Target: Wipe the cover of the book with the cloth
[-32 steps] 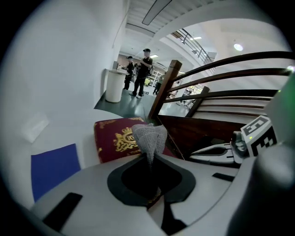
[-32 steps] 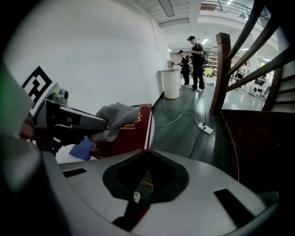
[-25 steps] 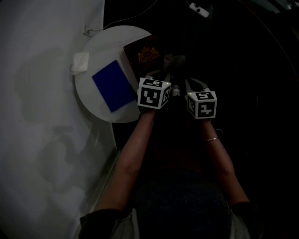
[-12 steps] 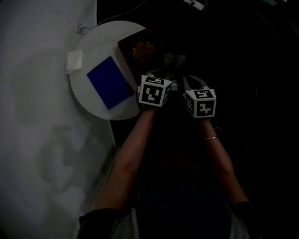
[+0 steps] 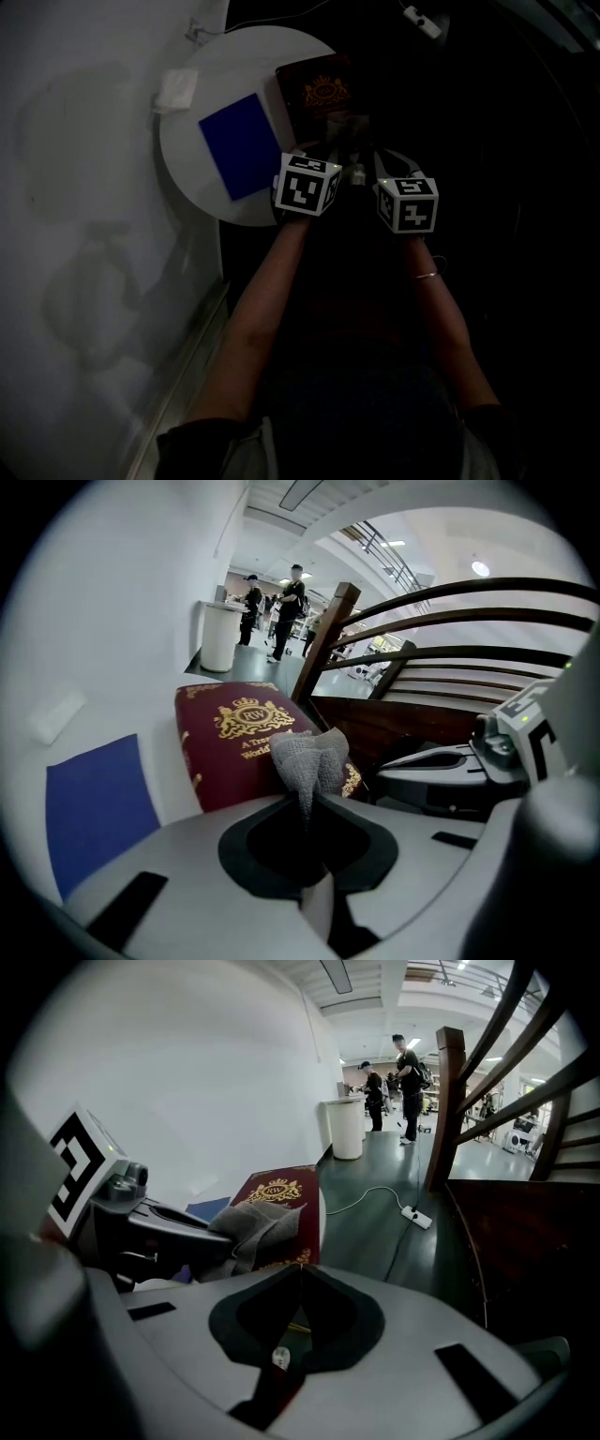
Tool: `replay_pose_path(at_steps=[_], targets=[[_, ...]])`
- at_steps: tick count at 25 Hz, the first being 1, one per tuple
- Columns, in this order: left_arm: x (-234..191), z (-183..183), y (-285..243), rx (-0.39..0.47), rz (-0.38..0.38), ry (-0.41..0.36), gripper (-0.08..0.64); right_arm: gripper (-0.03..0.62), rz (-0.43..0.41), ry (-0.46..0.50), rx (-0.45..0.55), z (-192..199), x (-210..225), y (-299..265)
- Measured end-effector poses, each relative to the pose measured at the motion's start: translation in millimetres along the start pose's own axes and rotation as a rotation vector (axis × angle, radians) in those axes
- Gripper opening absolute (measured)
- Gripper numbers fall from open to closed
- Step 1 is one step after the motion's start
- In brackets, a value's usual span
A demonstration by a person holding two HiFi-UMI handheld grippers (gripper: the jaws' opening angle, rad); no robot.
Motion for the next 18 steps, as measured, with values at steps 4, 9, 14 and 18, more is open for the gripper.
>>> replay_pose_path(at_steps=[4,9,14,18], targets=[[-20.5,8.1,17.1,0.021,-0.034,0.036,0.034,0.029,-0.03,0.035,-0.001,-6.6,-20.6,-9.7],[-43.3,19.5,35.4,0.044,-0.051,0.078,0.034,0.029,-0.054,0.083,-0.005,-12.2,-48.2,-18.5],[-61.4,27.0,49.3,0.057,-0.069,0.111,0.034,0.029,-0.07,0.128,-0.014,-18.4,-68.9,-25.7],[-74.2,33.3,60.8,0.062,-0.096,0.133,0.034,0.029,-0.077,0.151,-0.017,-23.0,-75.1,-29.1]])
Point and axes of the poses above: the fingertips, and each gripper's own axes: y backward along the fingers, x to its right, z out of its underside, the point moved 3 cm from there along y, backward along the fingers, and after that the axes turned 7 degrees about z, right-handed, at the moved point
